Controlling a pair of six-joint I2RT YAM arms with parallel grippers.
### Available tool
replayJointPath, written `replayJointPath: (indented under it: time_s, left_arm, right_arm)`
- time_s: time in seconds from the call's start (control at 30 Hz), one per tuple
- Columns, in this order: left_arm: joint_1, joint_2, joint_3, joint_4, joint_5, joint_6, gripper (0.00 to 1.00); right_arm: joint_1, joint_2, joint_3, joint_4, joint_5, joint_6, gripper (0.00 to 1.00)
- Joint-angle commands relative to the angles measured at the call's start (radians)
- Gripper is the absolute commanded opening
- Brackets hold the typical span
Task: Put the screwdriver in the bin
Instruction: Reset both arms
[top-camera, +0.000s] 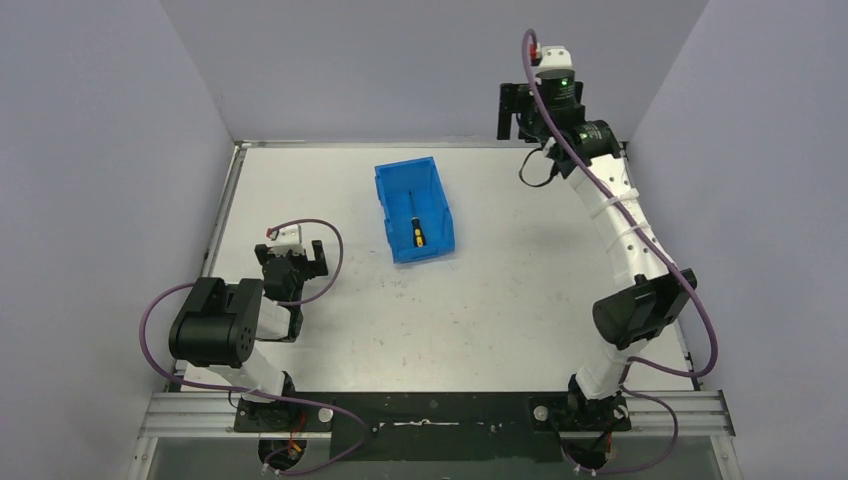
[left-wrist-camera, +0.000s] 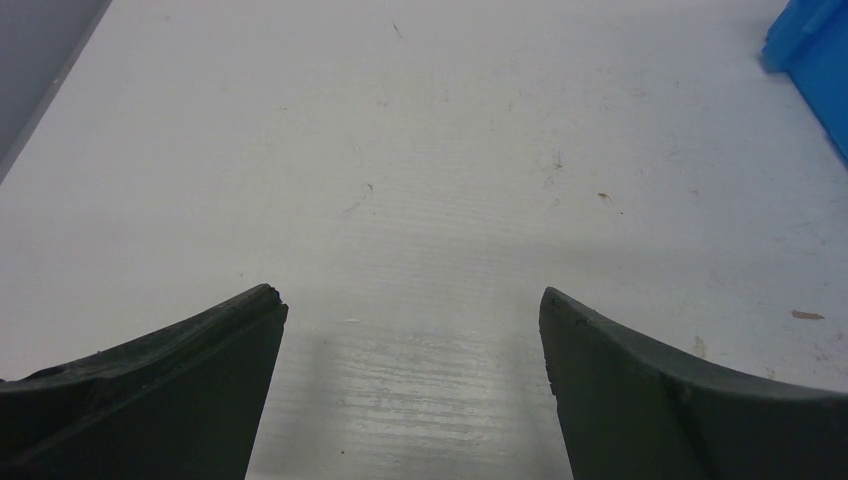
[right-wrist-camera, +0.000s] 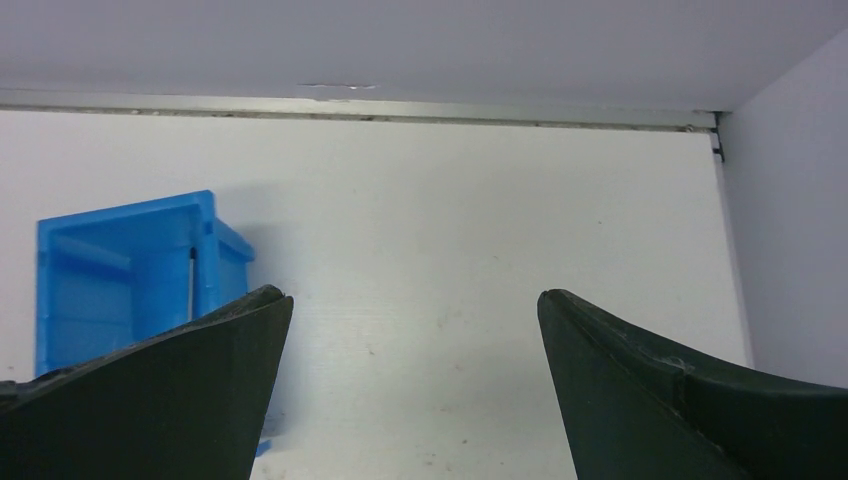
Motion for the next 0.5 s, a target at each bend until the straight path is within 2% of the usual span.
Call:
replayJointPath:
  time_s: [0.0, 0.27, 0.47]
  left_arm:
    - [-0.002, -0.004, 0.018, 0.053, 0.003, 0.007, 0.97]
    - [-0.002, -0.005, 0.018, 0.054, 0.003, 0.006, 0.97]
    - [-0.002, -0.005, 0.018, 0.053, 0.003, 0.007, 0.97]
  right_arm:
    - [-0.122, -0.065, -0.048, -0.001, -0.138, -0.041, 1.0]
    - [-0.322, -0.065, -0.111, 0.023, -0.274, -0.068, 1.0]
    - [-0.345, -0.032, -0.103, 0.01, -0.265, -0.057, 1.0]
